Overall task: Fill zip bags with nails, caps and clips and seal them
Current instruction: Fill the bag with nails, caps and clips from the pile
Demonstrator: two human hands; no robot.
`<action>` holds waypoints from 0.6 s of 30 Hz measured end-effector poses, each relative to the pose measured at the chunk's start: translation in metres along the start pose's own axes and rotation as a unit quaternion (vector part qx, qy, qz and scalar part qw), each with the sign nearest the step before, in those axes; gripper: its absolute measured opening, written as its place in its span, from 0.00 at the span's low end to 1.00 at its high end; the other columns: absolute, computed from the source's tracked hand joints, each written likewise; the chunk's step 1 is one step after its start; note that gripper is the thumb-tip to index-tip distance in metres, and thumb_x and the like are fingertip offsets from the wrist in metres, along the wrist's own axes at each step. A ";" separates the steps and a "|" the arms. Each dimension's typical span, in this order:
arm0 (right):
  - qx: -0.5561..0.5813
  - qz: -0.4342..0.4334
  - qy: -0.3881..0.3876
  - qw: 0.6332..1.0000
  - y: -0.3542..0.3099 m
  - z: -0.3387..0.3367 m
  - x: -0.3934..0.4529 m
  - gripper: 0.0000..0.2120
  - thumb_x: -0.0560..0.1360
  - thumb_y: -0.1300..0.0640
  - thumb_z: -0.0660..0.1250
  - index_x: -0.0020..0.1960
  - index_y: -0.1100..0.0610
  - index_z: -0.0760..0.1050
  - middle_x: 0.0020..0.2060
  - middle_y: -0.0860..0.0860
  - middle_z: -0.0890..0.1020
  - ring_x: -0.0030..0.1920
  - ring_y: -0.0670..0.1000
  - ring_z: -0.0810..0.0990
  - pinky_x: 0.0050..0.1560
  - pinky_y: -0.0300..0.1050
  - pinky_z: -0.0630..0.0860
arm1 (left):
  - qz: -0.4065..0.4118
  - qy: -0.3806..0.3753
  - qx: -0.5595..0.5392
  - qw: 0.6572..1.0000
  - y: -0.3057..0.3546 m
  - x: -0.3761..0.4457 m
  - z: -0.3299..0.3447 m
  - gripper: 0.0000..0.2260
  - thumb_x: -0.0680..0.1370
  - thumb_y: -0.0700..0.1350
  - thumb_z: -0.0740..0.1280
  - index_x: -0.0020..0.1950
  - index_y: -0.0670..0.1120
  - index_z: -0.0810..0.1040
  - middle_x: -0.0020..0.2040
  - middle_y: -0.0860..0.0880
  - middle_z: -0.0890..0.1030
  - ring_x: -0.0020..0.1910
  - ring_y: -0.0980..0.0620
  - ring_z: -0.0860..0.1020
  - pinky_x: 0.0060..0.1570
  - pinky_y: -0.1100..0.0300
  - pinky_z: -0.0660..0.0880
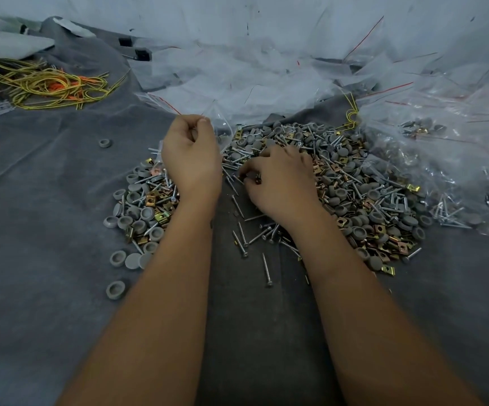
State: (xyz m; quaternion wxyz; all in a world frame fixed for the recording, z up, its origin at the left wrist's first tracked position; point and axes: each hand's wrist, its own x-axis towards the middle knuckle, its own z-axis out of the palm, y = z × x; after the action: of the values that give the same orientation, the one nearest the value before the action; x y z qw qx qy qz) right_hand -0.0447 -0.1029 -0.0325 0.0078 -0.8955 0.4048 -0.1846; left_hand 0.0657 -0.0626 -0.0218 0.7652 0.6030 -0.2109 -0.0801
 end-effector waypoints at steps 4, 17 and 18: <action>0.016 0.010 -0.005 1.000 0.002 -0.002 0.002 0.07 0.75 0.47 0.66 0.50 0.44 0.81 0.58 0.49 0.75 0.64 0.56 0.67 0.64 0.54 0.60 | 0.003 -0.002 0.011 1.000 -0.001 0.001 0.000 0.11 0.78 0.39 0.64 0.37 0.51 0.74 0.30 0.53 0.71 0.27 0.61 0.66 0.31 0.66 0.65; 0.188 0.041 0.020 0.981 0.001 -0.005 0.003 0.05 0.75 0.58 0.69 0.47 0.49 0.82 0.47 0.47 0.83 0.54 0.53 0.77 0.59 0.52 0.71 | 0.009 -0.015 0.032 0.999 -0.004 0.002 0.001 0.12 0.77 0.39 0.65 0.36 0.53 0.74 0.30 0.55 0.72 0.26 0.63 0.67 0.29 0.69 0.65; 0.244 0.055 0.048 0.967 0.001 -0.006 0.003 0.05 0.75 0.59 0.69 0.47 0.51 0.82 0.43 0.46 0.82 0.50 0.50 0.79 0.56 0.51 0.74 | 0.011 -0.020 0.037 0.999 -0.004 0.002 0.001 0.12 0.77 0.39 0.65 0.36 0.54 0.74 0.30 0.55 0.72 0.27 0.63 0.68 0.30 0.69 0.66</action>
State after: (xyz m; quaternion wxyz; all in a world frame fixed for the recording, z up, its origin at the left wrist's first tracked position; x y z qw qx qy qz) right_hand -0.0458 -0.1050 -0.0263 0.2171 -0.8330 0.3959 -0.3198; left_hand 0.0678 -0.0654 -0.0253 0.7389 0.6270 -0.2350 -0.0760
